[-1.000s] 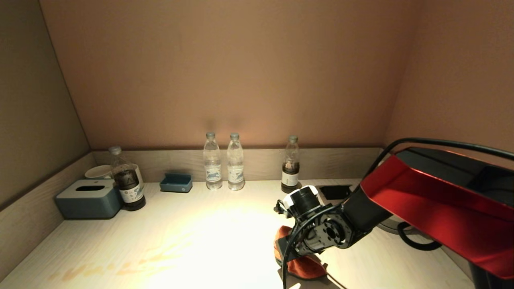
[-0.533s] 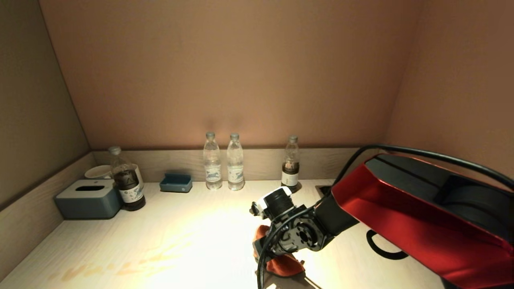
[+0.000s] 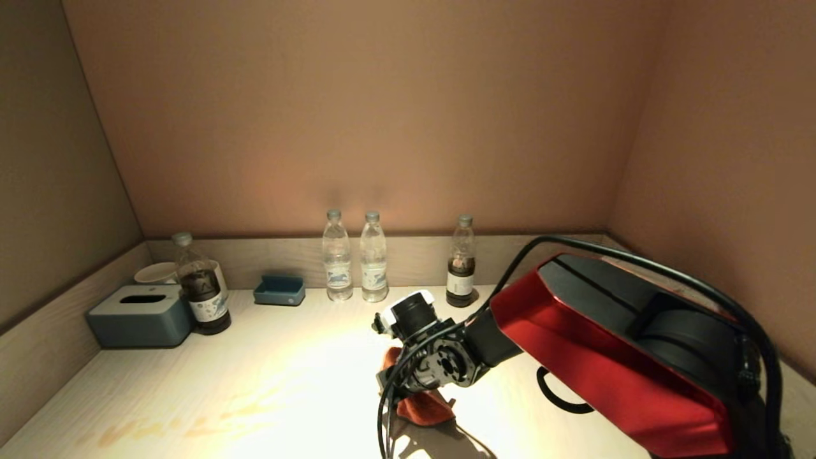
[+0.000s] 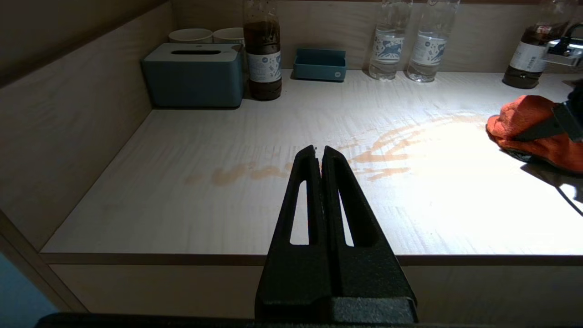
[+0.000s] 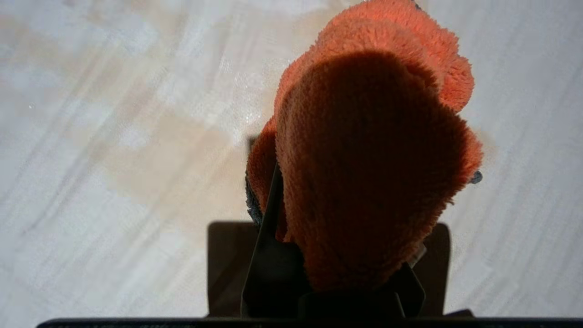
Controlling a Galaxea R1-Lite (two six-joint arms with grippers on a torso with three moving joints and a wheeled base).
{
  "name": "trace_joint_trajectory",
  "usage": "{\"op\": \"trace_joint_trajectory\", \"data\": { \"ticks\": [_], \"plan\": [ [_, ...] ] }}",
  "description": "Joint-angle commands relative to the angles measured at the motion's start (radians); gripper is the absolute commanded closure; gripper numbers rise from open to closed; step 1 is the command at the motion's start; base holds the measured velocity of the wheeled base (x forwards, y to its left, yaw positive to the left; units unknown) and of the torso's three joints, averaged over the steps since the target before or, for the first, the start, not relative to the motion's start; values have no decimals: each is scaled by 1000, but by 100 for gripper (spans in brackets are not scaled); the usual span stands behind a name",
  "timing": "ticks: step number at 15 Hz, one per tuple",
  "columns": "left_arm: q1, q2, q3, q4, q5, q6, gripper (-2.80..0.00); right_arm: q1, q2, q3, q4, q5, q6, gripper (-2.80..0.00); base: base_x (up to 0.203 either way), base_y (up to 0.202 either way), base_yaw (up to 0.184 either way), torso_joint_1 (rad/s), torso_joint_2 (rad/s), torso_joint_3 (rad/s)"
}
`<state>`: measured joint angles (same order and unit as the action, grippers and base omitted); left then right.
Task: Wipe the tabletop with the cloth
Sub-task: Sweep the stains on the table
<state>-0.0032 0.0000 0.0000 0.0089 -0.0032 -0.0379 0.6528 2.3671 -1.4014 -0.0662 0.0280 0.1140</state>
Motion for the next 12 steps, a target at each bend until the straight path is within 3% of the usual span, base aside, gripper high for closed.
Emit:
{"op": "trace_joint_trajectory", "data": {
  "ticks": [1, 12],
  "plan": [
    [0, 0, 0, 0, 0, 0, 0, 1, 62, -82, -1, -23, 0, 0, 0, 0, 0, 0, 0, 0],
    [0, 0, 0, 0, 0, 0, 0, -37, 267, -429, 64, -78, -11, 0, 0, 0, 0, 0, 0, 0]
  ]
}}
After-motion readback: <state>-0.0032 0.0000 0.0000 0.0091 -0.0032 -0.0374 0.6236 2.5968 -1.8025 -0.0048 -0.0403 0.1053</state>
